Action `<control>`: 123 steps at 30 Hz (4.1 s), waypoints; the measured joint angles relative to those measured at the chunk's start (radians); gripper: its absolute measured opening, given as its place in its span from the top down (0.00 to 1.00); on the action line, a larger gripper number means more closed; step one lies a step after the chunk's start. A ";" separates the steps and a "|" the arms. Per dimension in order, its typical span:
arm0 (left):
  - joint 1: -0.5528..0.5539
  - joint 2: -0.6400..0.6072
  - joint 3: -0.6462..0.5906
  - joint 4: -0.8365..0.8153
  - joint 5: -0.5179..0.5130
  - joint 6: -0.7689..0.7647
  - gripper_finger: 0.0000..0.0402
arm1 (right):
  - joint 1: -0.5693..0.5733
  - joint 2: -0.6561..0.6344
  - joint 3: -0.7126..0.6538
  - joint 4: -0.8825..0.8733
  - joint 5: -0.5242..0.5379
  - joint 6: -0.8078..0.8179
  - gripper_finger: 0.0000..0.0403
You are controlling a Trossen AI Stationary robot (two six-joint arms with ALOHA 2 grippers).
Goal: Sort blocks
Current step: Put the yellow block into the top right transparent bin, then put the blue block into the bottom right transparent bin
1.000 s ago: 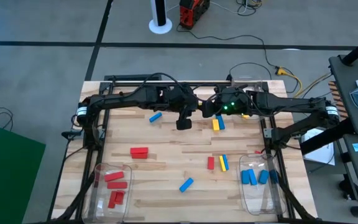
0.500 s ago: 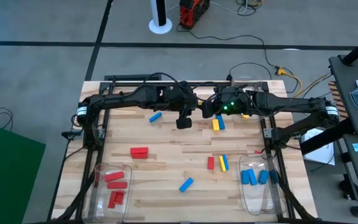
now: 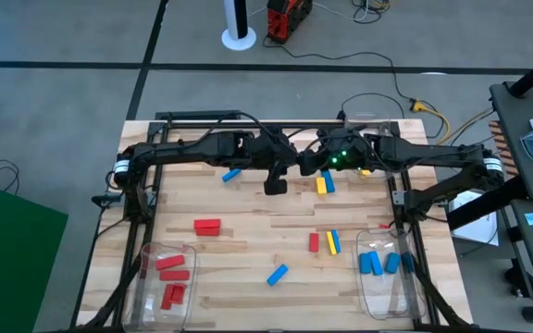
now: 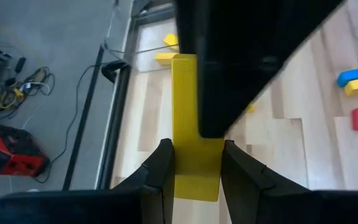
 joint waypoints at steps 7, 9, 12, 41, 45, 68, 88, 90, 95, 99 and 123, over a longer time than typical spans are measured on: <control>-0.002 0.000 0.000 0.000 -0.005 0.004 0.80 | 0.000 0.000 0.000 0.005 -0.008 -0.025 0.80; -0.002 0.000 0.000 0.000 -0.015 0.004 0.80 | 0.000 -0.001 0.000 0.007 -0.008 -0.021 0.85; -0.002 0.000 0.000 0.000 -0.015 0.004 0.80 | 0.000 -0.001 0.000 0.006 -0.010 -0.027 0.86; 0.000 -0.006 0.000 -0.135 -0.069 -0.078 0.52 | -0.278 -0.011 0.169 -0.777 0.010 -0.161 0.87; 0.000 -0.006 0.000 -0.151 -0.069 -0.085 0.52 | -0.348 -0.005 0.156 -0.855 0.030 -0.203 0.87; 0.000 -0.006 0.000 -0.237 -0.064 -0.160 0.52 | -0.416 -0.003 -0.032 -0.908 0.054 -0.213 0.84; 0.004 -0.006 0.000 -0.246 -0.049 -0.185 0.52 | -0.414 -0.009 -0.055 -0.828 0.020 -0.207 0.62; 0.010 -0.006 0.000 -0.251 -0.045 -0.193 0.52 | -0.413 -0.014 -0.046 -0.825 0.020 -0.207 0.61; 0.046 -0.006 0.000 -0.263 0.016 -0.234 0.52 | -0.404 -0.036 -0.018 -0.807 0.020 -0.205 0.60; 0.077 -0.006 -0.004 -0.271 0.023 -0.267 0.52 | -0.384 -0.046 0.007 -0.802 0.020 -0.198 0.61; 0.342 -0.007 -0.439 -0.306 0.208 -0.547 0.52 | -0.335 -0.061 0.022 -0.723 0.020 -0.159 0.59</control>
